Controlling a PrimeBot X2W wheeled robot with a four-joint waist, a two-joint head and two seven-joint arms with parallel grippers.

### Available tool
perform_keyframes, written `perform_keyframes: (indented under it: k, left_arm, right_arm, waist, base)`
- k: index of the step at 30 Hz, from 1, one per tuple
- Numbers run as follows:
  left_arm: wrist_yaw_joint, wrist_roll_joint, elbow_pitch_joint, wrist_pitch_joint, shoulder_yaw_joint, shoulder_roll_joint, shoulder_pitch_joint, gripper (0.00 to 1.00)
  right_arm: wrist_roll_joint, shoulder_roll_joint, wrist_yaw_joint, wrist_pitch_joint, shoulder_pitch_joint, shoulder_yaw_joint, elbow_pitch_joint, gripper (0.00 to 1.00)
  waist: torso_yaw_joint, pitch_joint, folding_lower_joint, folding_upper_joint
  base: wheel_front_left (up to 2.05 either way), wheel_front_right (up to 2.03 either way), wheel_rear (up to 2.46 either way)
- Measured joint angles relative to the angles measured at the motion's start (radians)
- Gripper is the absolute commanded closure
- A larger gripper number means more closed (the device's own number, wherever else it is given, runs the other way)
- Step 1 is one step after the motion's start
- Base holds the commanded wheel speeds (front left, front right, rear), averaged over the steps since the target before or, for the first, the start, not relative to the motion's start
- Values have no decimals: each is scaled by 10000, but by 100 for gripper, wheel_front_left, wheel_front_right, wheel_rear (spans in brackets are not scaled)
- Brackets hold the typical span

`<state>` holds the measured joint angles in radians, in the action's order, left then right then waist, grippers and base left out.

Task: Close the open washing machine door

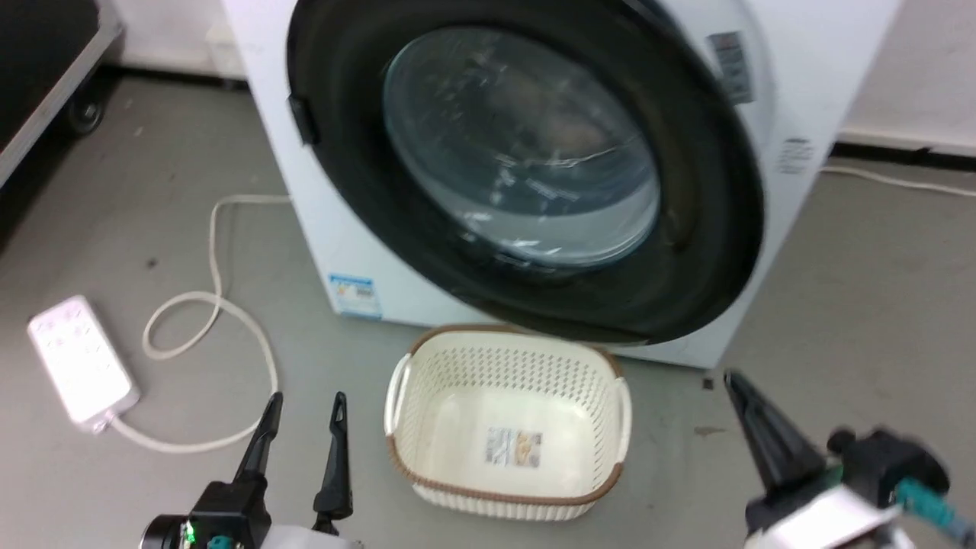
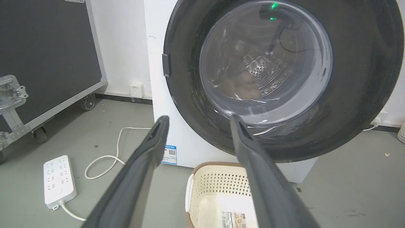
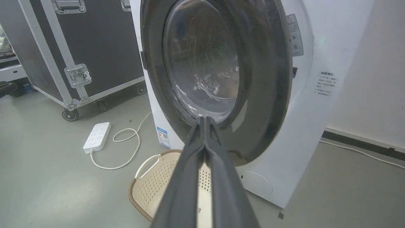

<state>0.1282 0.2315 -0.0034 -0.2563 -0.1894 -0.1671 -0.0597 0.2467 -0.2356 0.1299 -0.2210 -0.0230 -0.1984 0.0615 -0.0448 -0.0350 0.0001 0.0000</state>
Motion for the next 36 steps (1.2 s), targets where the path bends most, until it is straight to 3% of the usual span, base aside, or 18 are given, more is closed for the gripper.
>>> perform_keyframes:
  k: [7, 8, 9, 17, 27, 33, 36]
  left_arm:
    - [-366, -190, 90, 0, 102, 533, 362, 0]
    - [-571, -290, 167, 0, 88, 698, 515, 0]
    - [-616, -332, 201, 0, 82, 750, 572, 0]
    - [-715, -560, 174, 0, -288, 1072, 886, 0]
    - [-658, -533, 100, 0, -660, 1154, 1351, 0]
    - [-502, -504, 59, 0, -871, 1160, 1446, 0]
    - [-430, -460, 67, 0, -897, 1164, 1469, 0]
  right_arm:
    - [1340, -1363, 0, 746, -1729, -646, -268, 100]
    - [1929, -2169, 0, 1093, -2522, -708, -92, 100]
    - [2063, -2454, 0, 1160, -2776, -698, 40, 100]
    - [3183, -4100, 2, 1595, -4479, -725, 1776, 100]
    - [3939, -4888, 27, 1799, -6747, -1060, 3785, 100]
    - [3845, -4859, 35, 1852, -7915, -794, 5308, 100]
    - [3616, -4424, 115, 1699, -8333, -790, 6167, 100]
  waist:
    - [-848, -678, 0, 0]
    - [-1241, -978, 0, 0]
    - [-1368, -1076, 1, 0]
    - [-2189, -1899, 1, 0]
    - [-2678, -2808, 0, 0]
    - [-2758, -3000, 0, 0]
    - [-2679, -2935, -2, 0]
  base:
    - [0, 0, 0]
    - [0, 0, 0]
    - [0, 0, 0]
    - [0, 0, 0]
    - [0, 0, 0]
    - [0, 0, 0]
    - [0, 0, 0]
